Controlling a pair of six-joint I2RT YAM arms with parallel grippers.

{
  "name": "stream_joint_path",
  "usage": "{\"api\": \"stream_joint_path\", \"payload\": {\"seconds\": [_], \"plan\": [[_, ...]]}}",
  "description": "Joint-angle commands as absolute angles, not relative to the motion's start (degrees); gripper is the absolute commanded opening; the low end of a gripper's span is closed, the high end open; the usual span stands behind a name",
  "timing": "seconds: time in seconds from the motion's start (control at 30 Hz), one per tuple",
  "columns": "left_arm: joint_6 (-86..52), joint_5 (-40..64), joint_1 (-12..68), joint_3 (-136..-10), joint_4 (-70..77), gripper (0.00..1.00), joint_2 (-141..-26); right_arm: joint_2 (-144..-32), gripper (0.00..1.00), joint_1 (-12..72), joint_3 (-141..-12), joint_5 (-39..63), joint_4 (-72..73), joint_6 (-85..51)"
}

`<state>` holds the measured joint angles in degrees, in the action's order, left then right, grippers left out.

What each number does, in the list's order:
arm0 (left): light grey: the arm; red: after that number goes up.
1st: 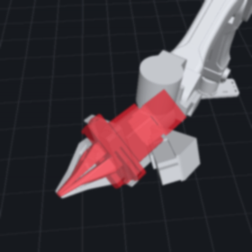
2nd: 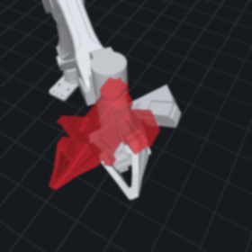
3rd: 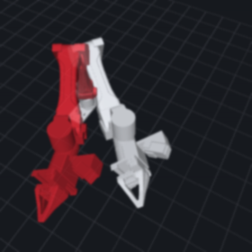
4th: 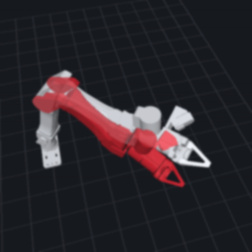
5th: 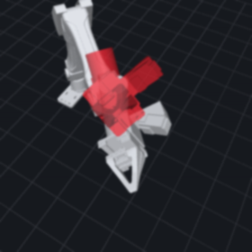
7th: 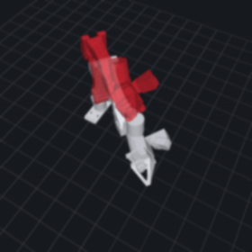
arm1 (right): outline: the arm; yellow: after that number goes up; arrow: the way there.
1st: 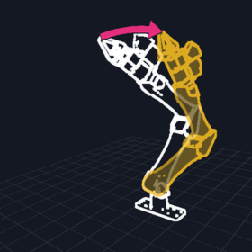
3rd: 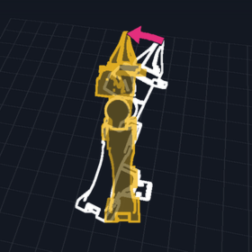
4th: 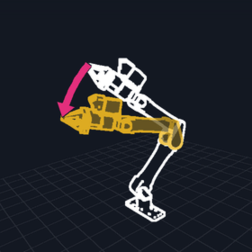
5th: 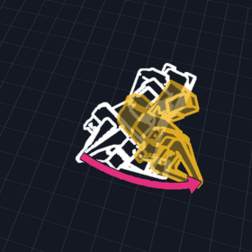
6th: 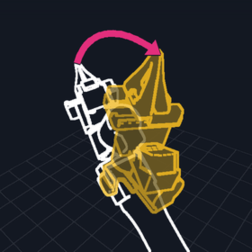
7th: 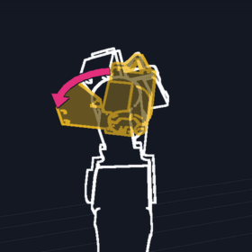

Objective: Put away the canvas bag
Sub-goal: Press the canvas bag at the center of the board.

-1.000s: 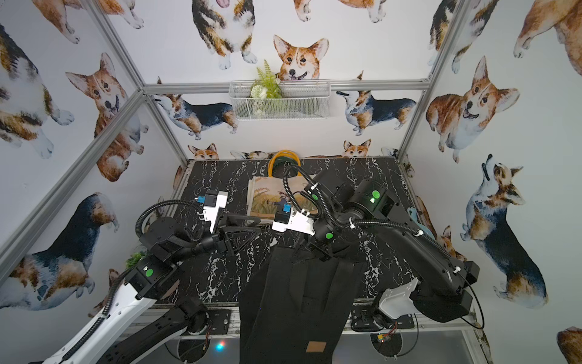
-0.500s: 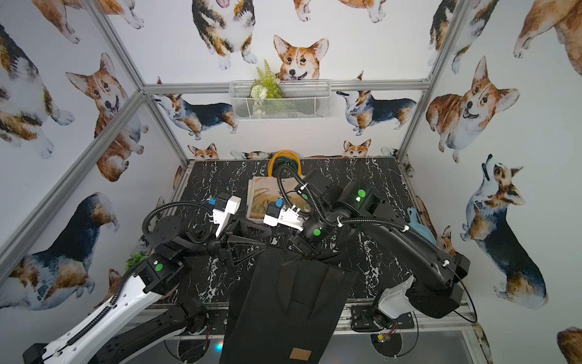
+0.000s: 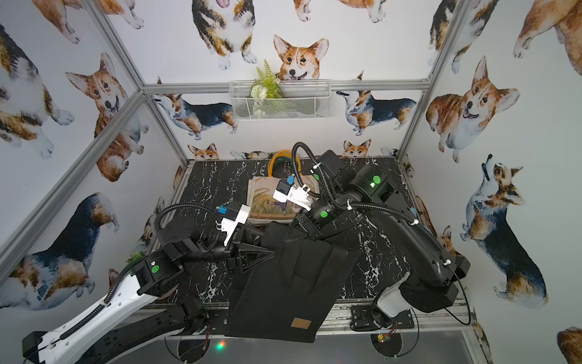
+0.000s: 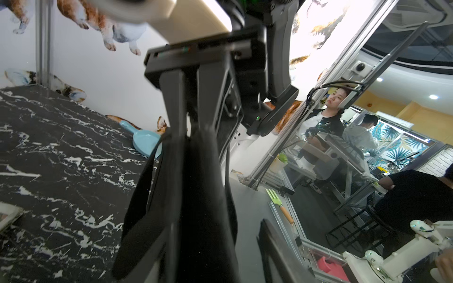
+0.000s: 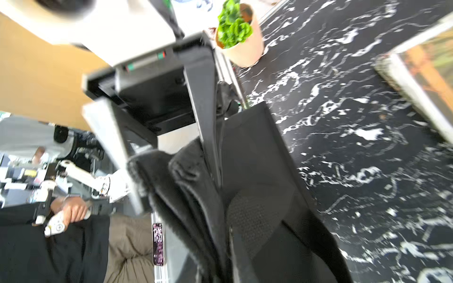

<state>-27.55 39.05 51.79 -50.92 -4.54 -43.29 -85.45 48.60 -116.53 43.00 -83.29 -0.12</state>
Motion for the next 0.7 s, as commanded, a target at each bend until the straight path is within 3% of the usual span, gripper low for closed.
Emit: {"api": "stream_joint_path", "payload": {"seconds": [0.0,0.07,0.17,0.43,0.5,0.53,0.67], "plan": [[-24.1,38.5,52.0,-49.4,-12.6,0.48,-43.1,-83.8,0.00,46.6,-117.7,42.5,-83.5,0.1],[-24.0,37.9,52.2,-48.4,-12.8,0.37,-43.2,-83.3,0.00,46.0,-117.4,42.9,-83.6,0.1],[-23.0,35.2,52.2,-47.2,-14.5,0.01,-43.6,-82.7,0.00,45.5,-116.3,43.3,-83.7,0.3],[-21.9,35.7,52.2,-48.3,-15.6,0.00,-45.6,-79.3,0.00,45.6,-108.2,48.5,-81.0,3.4],[-22.0,36.0,52.2,-48.3,-15.2,0.00,-46.0,-76.1,0.25,46.3,-103.7,49.7,-76.1,2.6],[-22.2,36.2,52.3,-48.3,-15.0,0.00,-46.2,-74.6,0.31,46.9,-101.8,49.7,-73.8,2.3],[-23.2,36.6,52.3,-48.3,-13.7,0.00,-47.1,-71.0,0.44,49.7,-96.6,48.9,-67.6,1.6]]}}
